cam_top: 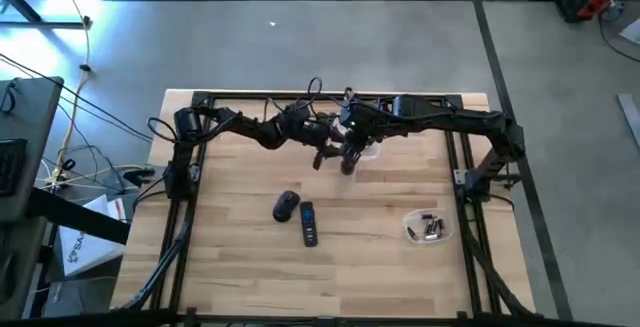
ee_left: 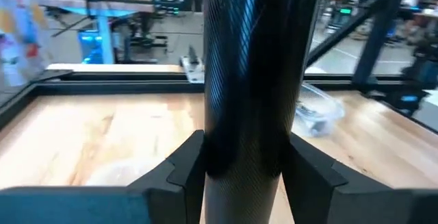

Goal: Insert battery
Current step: Close the flashlight using its cover

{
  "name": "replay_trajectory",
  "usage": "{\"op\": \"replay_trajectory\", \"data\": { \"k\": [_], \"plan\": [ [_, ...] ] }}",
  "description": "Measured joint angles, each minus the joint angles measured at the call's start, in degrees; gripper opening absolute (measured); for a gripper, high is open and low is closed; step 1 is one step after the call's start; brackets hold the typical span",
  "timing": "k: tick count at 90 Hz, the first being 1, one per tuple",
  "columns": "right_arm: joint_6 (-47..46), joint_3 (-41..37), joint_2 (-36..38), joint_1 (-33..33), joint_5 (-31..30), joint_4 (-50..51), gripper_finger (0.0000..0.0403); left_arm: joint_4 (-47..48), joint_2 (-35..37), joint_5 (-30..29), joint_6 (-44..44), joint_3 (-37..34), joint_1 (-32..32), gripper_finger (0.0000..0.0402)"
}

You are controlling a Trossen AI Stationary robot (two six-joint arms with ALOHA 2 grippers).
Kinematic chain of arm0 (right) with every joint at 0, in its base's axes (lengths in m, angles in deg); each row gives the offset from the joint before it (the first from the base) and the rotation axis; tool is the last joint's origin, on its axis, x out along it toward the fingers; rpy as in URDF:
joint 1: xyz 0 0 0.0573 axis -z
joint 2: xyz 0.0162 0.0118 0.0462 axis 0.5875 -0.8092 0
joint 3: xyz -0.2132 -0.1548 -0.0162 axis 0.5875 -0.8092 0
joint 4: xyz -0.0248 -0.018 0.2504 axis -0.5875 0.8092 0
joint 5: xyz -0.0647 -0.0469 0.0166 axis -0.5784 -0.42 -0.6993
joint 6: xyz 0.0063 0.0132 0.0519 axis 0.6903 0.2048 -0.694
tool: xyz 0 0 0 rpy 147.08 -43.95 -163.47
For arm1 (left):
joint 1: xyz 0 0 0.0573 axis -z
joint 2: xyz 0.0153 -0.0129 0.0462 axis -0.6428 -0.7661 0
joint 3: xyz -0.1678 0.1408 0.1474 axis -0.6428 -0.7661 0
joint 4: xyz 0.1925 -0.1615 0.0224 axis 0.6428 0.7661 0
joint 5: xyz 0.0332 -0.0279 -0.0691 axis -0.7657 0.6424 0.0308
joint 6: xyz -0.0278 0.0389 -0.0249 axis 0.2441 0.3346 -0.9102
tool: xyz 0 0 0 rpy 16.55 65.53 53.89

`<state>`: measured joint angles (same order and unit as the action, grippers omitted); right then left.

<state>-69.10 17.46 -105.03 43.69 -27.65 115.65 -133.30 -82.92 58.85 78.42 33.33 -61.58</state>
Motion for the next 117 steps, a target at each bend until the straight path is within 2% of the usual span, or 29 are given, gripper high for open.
{"op": "replay_trajectory", "data": {
  "k": [18,42,54,69,84,107,117],
  "plan": [
    [-4.6,0.0,0.0,-1.3,-1.5,1.3,0.0099,2.2,1.5,-6.5,4.1,-0.2,1.9,0.0125],
    [-13.6,0.0,0.0,-3.0,-5.4,3.8,0.0099,7.8,4.4,-20.4,7.9,-0.4,5.4,0.0124],
    [-15.3,0.0,0.0,-3.3,-6.5,4.1,0.0099,7.5,4.5,-24.0,5.3,-0.5,6.9,0.0134],
    [-15.3,0.0,0.0,-3.3,-6.5,4.1,0.0099,7.5,4.5,-25.3,4.4,-0.5,8.4,0.0151],
    [-14.8,0.0,0.0,-3.3,-6.1,3.8,0.0099,9.4,6.2,-19.3,4.5,-0.5,7.1,0.0173],
    [-12.6,0.0,0.0,-3.7,-5.2,2.4,0.0099,11.9,8.9,-0.7,4.3,-0.5,1.4,0.0208],
    [-10.9,0.0,-0.1,-3.7,-4.4,1.4,0.0099,12.8,8.9,7.0,8.9,-0.5,-0.7,0.0221]
  ]
}}
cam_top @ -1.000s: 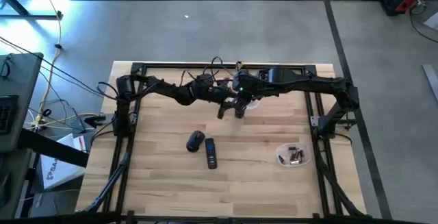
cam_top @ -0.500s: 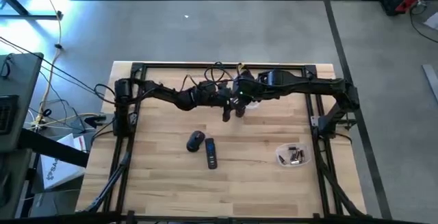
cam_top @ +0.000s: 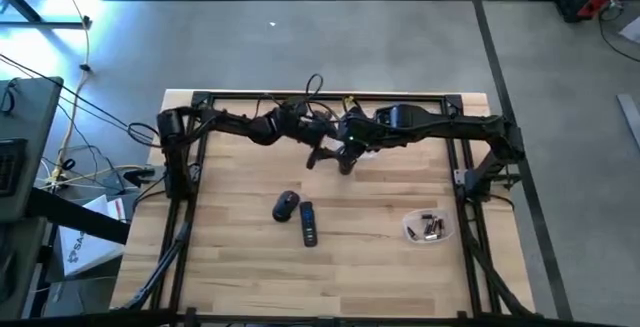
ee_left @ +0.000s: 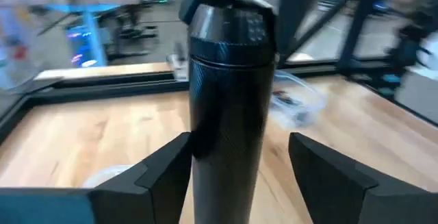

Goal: Insert battery
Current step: Close the flashlight using its cover

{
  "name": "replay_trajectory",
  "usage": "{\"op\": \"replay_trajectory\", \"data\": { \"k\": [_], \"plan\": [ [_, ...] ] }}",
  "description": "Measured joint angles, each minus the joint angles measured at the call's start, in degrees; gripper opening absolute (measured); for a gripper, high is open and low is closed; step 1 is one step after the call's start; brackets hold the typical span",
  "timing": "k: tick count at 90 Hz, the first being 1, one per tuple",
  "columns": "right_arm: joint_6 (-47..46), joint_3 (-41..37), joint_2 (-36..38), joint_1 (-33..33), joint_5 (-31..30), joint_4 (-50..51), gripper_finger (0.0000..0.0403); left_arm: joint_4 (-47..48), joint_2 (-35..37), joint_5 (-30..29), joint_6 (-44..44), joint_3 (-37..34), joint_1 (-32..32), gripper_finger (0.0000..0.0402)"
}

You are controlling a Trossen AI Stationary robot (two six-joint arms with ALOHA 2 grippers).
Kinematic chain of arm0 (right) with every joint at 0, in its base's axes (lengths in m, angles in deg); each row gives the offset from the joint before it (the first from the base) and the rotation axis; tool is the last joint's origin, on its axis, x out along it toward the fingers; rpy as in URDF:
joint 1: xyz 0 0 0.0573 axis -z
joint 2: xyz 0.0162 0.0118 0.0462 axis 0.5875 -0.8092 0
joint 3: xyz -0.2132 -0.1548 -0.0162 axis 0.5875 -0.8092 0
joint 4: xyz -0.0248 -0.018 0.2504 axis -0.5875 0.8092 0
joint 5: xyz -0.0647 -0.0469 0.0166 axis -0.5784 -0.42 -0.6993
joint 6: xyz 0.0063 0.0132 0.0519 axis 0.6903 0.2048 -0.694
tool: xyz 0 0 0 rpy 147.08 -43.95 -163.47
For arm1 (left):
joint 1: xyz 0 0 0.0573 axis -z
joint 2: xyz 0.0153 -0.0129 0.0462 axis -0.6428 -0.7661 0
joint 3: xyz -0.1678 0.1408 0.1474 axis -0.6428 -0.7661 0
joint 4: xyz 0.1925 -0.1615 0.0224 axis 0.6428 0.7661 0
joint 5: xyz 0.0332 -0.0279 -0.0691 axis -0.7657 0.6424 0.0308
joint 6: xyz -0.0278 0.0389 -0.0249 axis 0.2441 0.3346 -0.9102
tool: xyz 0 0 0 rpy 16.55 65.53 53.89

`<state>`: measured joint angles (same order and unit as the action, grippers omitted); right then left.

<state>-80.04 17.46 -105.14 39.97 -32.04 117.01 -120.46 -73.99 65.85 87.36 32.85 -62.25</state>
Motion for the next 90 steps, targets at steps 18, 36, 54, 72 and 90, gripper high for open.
{"op": "replay_trajectory", "data": {
  "k": [18,36,54,72,90],
  "plan": [
    [5.4,0.0,-0.1,0.0,1.3,-2.0,0.0099,-0.4,-0.6,10.5,6.4,0.1,-3.5,0.0227],
    [9.2,-0.1,-0.1,0.0,3.0,-3.5,0.0099,-1.2,-5.2,13.0,7.0,1.4,-3.0,0.0227],
    [9.4,-0.1,-0.2,0.0,3.1,-4.3,0.0099,-4.2,-8.0,17.4,5.1,3.4,-3.0,0.0227],
    [9.9,-0.1,-0.2,0.0,3.1,-4.6,0.0099,-6.3,-10.7,20.6,5.2,5.2,-3.5,0.0227],
    [10.1,-0.1,-0.2,0.0,3.4,-4.7,0.0099,-10.9,-13.6,23.5,1.1,6.2,-4.0,0.0214]
  ]
}}
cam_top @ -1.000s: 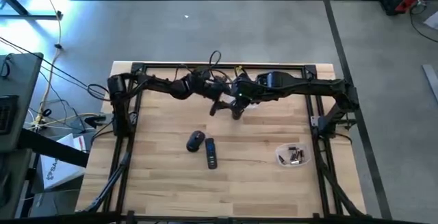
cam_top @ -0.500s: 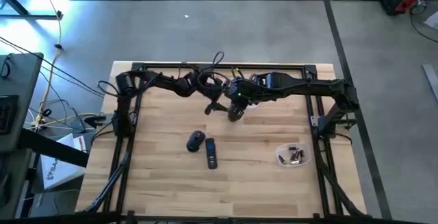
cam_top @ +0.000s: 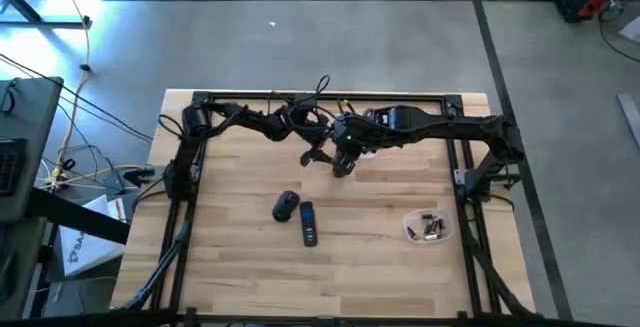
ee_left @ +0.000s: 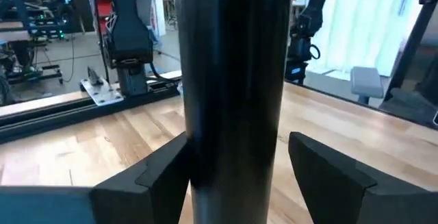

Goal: Insert battery
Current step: Close the flashlight using its cover

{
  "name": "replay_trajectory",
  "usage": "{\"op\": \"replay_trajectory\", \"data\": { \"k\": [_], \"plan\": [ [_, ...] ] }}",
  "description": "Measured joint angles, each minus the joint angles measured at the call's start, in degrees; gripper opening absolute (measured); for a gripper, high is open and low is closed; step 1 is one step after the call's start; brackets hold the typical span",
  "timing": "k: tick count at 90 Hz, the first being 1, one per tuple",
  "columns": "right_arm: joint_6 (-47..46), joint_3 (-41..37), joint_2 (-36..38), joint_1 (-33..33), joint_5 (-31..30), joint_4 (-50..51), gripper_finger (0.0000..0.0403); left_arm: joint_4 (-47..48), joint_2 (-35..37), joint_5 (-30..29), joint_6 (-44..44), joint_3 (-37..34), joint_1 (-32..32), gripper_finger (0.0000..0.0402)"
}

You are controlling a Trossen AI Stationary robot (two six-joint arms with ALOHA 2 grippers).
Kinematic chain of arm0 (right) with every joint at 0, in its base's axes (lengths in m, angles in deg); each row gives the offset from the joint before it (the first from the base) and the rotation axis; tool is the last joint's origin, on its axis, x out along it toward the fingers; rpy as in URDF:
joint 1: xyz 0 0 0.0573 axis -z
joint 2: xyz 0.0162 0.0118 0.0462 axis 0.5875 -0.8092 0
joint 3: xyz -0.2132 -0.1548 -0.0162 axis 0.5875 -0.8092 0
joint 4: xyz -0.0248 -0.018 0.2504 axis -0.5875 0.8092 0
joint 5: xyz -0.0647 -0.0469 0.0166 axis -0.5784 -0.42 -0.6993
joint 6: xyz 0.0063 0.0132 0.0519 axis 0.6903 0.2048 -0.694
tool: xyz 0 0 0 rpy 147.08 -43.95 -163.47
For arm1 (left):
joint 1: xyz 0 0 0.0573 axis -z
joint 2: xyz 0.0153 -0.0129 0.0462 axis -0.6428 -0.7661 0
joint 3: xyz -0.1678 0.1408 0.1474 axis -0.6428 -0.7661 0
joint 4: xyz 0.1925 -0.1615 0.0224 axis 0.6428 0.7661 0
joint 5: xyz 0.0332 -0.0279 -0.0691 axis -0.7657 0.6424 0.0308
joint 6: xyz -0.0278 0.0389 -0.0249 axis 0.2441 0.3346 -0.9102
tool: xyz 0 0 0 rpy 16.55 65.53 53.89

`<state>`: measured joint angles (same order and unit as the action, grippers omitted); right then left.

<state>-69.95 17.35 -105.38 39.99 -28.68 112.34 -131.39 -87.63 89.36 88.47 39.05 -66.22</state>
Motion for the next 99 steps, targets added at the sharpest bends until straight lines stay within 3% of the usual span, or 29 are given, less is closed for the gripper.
{"op": "replay_trajectory", "data": {
  "k": [15,31,44,76,99],
  "plan": [
    [0.8,0.0,0.0,0.0,0.1,-0.2,0.0099,0.1,-0.1,-0.2,1.1,0.0,-0.1,0.0193],
    [1.1,0.0,0.0,0.0,0.2,-0.2,0.0099,0.6,-0.1,-2.1,1.2,0.0,0.0,0.0134],
    [0.5,0.0,0.0,0.0,0.0,0.3,0.0099,0.4,-0.1,-4.3,-0.4,0.0,0.0,0.0133],
    [-5.1,0.0,0.0,0.1,-5.2,3.2,0.0099,0.0,0.3,-17.6,-7.4,-0.1,2.6,0.0133],
    [-10.0,0.0,0.1,-0.3,-6.6,4.8,0.0099,1.6,2.5,-30.1,-5.0,-1.2,5.3,0.0133]
  ]
}}
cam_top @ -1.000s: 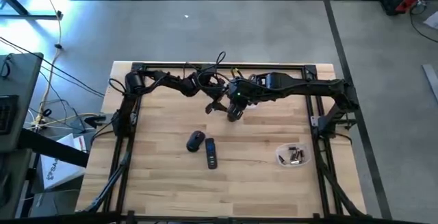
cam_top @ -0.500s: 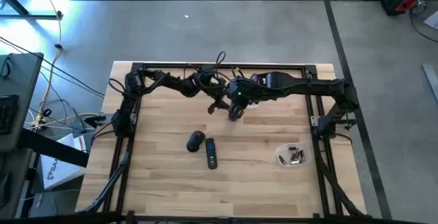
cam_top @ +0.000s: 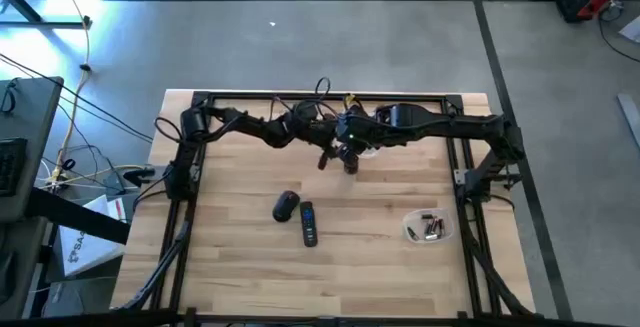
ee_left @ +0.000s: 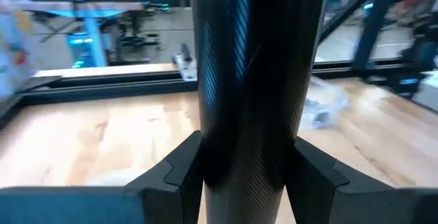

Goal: Insert battery
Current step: Close the flashlight using its cover

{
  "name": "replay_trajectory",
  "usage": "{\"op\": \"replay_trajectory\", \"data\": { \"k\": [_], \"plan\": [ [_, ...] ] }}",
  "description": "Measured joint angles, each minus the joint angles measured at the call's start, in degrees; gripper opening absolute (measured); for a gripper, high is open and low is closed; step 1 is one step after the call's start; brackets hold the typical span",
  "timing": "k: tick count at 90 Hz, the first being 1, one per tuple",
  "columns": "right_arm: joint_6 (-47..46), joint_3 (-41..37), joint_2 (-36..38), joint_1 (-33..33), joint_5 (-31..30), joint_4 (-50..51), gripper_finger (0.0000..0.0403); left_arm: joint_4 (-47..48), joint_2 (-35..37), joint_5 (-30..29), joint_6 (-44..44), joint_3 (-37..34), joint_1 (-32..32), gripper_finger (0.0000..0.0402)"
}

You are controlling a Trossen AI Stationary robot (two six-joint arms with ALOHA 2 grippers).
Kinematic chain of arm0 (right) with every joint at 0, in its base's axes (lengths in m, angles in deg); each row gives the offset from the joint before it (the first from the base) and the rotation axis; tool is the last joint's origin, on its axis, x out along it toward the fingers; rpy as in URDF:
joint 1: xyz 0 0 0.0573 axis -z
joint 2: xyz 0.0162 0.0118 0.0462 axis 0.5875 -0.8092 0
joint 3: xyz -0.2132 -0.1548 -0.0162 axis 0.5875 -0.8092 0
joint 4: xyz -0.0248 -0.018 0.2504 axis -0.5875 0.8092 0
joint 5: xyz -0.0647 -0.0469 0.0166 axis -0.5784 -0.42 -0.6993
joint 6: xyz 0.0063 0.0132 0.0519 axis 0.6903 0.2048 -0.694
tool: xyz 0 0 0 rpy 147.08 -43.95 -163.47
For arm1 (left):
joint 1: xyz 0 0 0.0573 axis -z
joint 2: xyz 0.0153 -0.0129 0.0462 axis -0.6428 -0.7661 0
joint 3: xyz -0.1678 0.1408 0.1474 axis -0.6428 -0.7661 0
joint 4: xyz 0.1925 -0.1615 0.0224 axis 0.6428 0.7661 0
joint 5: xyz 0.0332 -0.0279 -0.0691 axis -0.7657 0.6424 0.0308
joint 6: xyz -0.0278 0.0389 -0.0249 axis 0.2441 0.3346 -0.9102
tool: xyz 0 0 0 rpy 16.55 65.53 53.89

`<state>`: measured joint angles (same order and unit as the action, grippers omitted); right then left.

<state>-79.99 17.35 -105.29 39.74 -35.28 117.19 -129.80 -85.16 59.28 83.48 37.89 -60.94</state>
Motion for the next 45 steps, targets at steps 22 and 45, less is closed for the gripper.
{"op": "replay_trajectory", "data": {
  "k": [22,45],
  "plan": [
    [-7.0,-0.1,0.0,-1.3,-2.5,1.2,0.0099,5.0,3.6,-15.4,4.6,-1.5,3.0,0.0133],
    [-13.4,-0.3,-0.1,-1.8,-4.5,2.9,0.0098,6.3,4.4,-31.9,3.3,-1.5,7.8,0.0133]
  ]
}}
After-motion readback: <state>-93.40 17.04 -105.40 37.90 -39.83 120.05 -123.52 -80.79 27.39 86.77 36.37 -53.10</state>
